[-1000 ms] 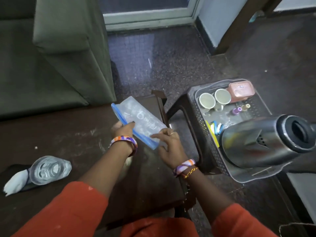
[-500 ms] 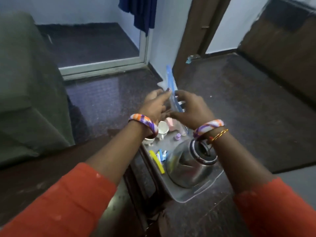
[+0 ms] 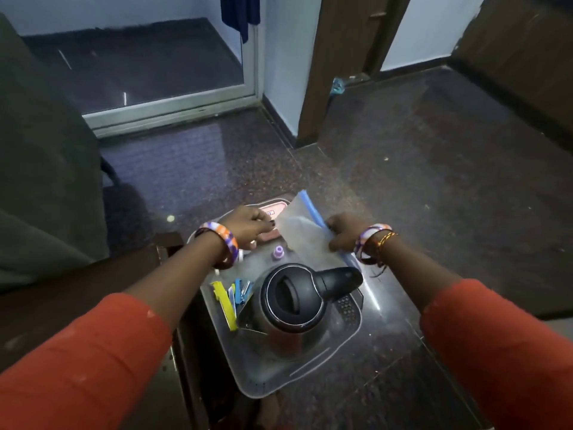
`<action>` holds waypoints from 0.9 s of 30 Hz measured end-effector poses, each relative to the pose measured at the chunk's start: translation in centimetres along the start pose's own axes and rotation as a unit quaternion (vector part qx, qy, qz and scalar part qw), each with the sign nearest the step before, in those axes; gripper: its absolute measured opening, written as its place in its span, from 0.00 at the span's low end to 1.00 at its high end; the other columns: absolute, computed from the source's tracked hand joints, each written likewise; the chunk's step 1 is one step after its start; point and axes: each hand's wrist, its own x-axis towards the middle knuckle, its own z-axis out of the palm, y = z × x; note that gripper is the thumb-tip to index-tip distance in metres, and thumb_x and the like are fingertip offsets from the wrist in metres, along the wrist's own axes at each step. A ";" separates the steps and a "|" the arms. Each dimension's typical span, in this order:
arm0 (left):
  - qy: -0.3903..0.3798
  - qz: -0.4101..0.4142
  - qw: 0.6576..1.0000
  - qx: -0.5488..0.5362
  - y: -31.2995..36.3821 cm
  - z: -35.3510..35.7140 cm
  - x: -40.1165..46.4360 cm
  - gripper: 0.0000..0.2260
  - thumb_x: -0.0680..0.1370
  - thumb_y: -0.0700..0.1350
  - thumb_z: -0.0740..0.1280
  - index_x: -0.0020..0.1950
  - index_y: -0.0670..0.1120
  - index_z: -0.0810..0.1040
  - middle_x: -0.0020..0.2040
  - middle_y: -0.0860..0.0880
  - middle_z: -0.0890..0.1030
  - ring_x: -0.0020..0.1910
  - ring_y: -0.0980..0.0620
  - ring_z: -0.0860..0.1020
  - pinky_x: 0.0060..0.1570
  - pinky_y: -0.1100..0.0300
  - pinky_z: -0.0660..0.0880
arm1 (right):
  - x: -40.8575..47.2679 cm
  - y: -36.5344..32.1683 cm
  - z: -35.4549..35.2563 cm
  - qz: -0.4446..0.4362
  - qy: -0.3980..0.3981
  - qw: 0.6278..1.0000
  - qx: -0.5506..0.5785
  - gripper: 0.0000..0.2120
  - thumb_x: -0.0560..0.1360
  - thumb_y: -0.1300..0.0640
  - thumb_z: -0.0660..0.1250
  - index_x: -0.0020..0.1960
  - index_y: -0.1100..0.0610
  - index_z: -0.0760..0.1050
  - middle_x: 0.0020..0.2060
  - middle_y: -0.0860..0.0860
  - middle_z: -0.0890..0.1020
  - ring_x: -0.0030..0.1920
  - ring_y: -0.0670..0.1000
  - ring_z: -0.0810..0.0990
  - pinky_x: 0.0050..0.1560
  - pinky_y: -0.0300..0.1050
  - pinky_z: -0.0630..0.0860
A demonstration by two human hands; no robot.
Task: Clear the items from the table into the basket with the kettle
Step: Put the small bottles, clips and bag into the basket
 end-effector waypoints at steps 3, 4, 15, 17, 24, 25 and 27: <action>0.024 -0.030 0.999 0.012 -1.1 -0.1 0.8 0.11 0.78 0.38 0.61 0.37 0.48 0.71 0.37 0.46 0.73 0.33 0.54 0.71 0.24 0.68 0.69 | 1.5 0.6 0.9 0.031 -0.012 0.999 -0.012 0.08 0.66 0.65 0.68 0.45 0.65 0.77 0.34 0.56 0.74 0.40 0.54 0.73 0.30 0.37 0.64; 0.030 -0.035 0.999 0.012 -1.3 -0.2 0.9 0.11 0.78 0.37 0.61 0.37 0.47 0.71 0.36 0.47 0.72 0.33 0.54 0.71 0.22 0.70 0.67 | 1.9 0.7 0.9 0.035 -0.006 0.999 -0.017 0.08 0.66 0.65 0.68 0.45 0.64 0.77 0.34 0.56 0.73 0.40 0.54 0.73 0.30 0.38 0.65; 0.059 -0.018 0.992 0.109 -2.3 -0.2 2.0 0.07 0.76 0.38 0.63 0.39 0.47 0.74 0.38 0.44 0.75 0.38 0.48 0.74 0.32 0.63 0.67 | 2.9 -1.4 -0.4 -0.016 0.084 0.993 -0.082 0.15 0.70 0.64 0.64 0.55 0.67 0.74 0.55 0.64 0.79 0.55 0.62 0.79 0.42 0.40 0.67; 0.034 -0.019 0.992 0.120 -2.4 0.1 2.1 0.03 0.76 0.38 0.63 0.47 0.44 0.75 0.41 0.41 0.76 0.39 0.47 0.74 0.32 0.62 0.68 | 2.7 -1.5 -1.1 -0.028 0.072 0.992 -0.101 0.15 0.69 0.64 0.65 0.55 0.67 0.74 0.55 0.63 0.79 0.54 0.61 0.79 0.41 0.40 0.67; -0.075 -0.070 0.994 0.043 -1.0 3.1 4.5 0.13 0.79 0.39 0.60 0.62 0.42 0.68 0.41 0.48 0.75 0.37 0.54 0.75 0.31 0.66 0.74 | 3.0 -0.5 0.4 -0.030 0.027 0.991 -0.130 0.04 0.68 0.68 0.63 0.35 0.63 0.72 0.31 0.59 0.73 0.42 0.60 0.75 0.32 0.35 0.64; -0.094 -0.087 0.991 0.028 -0.7 3.7 4.8 0.16 0.79 0.42 0.60 0.66 0.40 0.65 0.43 0.47 0.76 0.38 0.53 0.76 0.31 0.65 0.74 | 3.3 -0.4 0.8 -0.036 0.029 0.990 -0.133 0.04 0.68 0.68 0.63 0.35 0.63 0.72 0.31 0.59 0.74 0.40 0.59 0.74 0.32 0.35 0.66; -0.124 -0.120 0.985 0.009 -0.2 4.6 5.7 0.22 0.80 0.50 0.57 0.70 0.39 0.61 0.54 0.41 0.78 0.48 0.47 0.79 0.45 0.58 0.76 | 3.9 0.2 1.6 -0.062 0.030 0.988 -0.139 0.09 0.69 0.67 0.63 0.48 0.65 0.77 0.43 0.62 0.81 0.44 0.61 0.78 0.41 0.42 0.74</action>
